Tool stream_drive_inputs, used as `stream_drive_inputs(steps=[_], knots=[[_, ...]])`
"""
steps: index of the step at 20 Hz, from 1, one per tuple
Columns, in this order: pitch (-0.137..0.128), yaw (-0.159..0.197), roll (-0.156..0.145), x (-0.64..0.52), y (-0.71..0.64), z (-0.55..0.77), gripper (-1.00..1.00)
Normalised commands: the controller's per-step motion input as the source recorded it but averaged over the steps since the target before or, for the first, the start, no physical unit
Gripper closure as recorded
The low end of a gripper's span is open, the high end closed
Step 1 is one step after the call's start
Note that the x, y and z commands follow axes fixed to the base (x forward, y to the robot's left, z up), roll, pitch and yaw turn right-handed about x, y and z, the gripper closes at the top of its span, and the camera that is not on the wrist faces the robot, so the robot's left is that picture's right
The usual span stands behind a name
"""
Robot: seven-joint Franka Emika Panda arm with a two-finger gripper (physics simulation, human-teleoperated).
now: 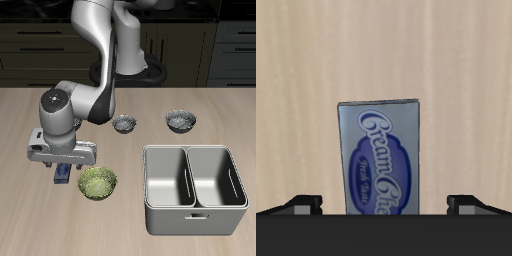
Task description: Place the cream cheese in the green bowl
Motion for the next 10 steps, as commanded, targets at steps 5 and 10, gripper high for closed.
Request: stream_drive_inputs(steps=[5, 10], knots=[[0.033, -0.030, 0.005, 0.00, -0.05, -0.26, 1.00], [-0.014, -0.027, 0.001, -0.03, -0.04, 0.04, 1.00]])
